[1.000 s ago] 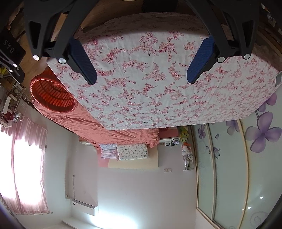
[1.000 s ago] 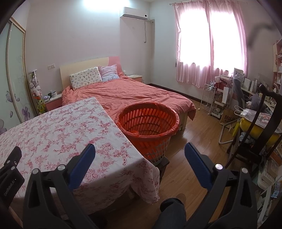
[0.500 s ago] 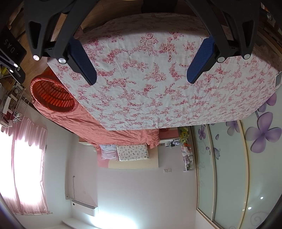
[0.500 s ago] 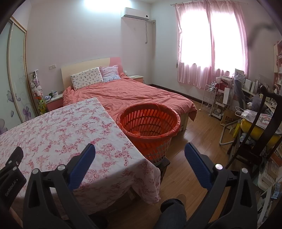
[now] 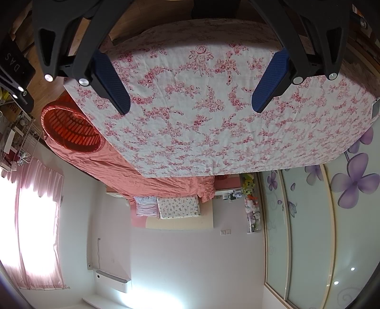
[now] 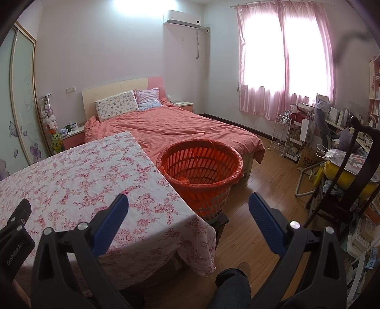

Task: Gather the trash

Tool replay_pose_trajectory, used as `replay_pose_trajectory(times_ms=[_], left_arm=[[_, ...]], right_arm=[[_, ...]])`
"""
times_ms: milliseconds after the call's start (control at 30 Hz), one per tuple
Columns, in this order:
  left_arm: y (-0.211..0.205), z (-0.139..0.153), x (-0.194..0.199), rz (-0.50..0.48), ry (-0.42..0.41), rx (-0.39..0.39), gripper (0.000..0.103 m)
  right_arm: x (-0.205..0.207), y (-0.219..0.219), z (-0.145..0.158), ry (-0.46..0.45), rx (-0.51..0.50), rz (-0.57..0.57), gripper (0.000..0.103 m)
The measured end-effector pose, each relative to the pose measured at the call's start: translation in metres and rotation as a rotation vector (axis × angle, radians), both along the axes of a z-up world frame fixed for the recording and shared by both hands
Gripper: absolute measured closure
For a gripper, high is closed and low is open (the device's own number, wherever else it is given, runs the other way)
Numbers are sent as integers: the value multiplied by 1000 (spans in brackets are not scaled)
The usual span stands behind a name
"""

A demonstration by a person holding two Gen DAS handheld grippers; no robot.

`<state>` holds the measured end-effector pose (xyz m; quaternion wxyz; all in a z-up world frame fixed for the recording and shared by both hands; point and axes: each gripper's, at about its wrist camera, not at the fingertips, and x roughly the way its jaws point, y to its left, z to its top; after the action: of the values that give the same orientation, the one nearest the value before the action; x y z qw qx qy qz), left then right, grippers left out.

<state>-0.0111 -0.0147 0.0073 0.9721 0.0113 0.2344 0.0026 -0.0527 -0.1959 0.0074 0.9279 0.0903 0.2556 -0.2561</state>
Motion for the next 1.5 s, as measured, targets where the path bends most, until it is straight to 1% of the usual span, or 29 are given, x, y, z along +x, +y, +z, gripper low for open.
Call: replay_pose_trajectory(times_ms=[1500], left_arm=[[0, -7, 3, 0, 23, -3, 2]], right_arm=[[1, -2, 1, 3, -5, 1, 4]])
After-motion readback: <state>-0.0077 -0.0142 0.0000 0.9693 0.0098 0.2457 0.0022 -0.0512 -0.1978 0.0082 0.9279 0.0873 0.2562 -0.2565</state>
